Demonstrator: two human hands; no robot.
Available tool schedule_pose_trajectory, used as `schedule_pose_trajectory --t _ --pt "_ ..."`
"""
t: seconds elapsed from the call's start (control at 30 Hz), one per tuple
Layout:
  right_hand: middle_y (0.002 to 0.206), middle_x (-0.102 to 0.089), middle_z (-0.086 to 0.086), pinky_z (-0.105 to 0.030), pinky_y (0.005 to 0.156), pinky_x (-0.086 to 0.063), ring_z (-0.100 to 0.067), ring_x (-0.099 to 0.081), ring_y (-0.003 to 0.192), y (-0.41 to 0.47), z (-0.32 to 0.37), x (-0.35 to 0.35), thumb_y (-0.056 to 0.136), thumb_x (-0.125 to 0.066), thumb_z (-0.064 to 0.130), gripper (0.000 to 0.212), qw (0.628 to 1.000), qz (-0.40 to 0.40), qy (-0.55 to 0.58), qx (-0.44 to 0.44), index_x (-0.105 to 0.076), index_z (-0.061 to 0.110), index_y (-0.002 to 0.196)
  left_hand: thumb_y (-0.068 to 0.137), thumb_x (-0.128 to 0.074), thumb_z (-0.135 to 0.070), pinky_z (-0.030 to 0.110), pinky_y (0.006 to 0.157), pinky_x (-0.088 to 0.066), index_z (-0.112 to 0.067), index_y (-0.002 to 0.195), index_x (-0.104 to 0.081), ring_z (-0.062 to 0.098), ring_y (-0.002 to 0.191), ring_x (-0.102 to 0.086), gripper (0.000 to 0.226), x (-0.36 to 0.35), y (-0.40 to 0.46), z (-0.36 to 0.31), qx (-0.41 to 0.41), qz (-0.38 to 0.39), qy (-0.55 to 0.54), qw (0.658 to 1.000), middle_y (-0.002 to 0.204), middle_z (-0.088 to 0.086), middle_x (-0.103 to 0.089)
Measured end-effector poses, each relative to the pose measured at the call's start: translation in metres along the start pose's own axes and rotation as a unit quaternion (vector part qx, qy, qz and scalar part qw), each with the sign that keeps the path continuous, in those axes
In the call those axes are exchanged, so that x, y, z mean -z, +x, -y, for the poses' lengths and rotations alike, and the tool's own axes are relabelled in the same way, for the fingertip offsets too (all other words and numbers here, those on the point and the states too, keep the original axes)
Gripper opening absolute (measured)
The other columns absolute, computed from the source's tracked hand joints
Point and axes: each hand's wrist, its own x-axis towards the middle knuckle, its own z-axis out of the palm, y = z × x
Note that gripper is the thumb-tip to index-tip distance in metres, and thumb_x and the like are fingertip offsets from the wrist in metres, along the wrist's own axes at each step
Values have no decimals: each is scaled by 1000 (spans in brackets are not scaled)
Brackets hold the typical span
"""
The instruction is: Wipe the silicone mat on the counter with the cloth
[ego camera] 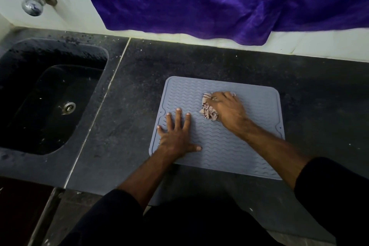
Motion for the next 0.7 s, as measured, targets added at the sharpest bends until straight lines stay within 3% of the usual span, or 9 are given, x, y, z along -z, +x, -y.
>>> schedule_pose_trajectory --t 0.1,0.3,0.5,0.7 --pt "151 -33 -5 -44 111 -25 -31 -31 133 -11 -8 -9 86 -57 10 61 1000 0 -10 12 -37 24 142 70 -65 -72 70 110 1 -29 148 25 38 140 31 126 0 0 1 -1 0 1 1000 152 5 40" --pt "133 -52 -5 -41 98 -37 -28 -44 118 -14 -33 7 78 -70 22 58 1000 0 -10 -17 -50 21 133 71 -63 -72 70 110 0 -28 149 24 39 140 31 125 1 -2 2 -6 0 2 1000 152 6 40" --pt "147 -39 -1 -42 109 -28 -27 -34 131 -23 -14 -2 83 -62 13 63 1000 -2 -7 11 -39 23 141 71 -62 -74 69 109 1 -29 148 25 38 140 31 125 -1 -1 2 -6 -5 8 1000 151 5 40" --pt "134 -53 -5 -41 100 -36 -27 -44 119 -17 -36 6 80 -69 26 56 999 0 -3 -45 -50 20 132 73 -62 -71 69 111 0 -27 149 25 38 140 30 123 5 -6 -1 -4 3 5 1000 152 6 40"
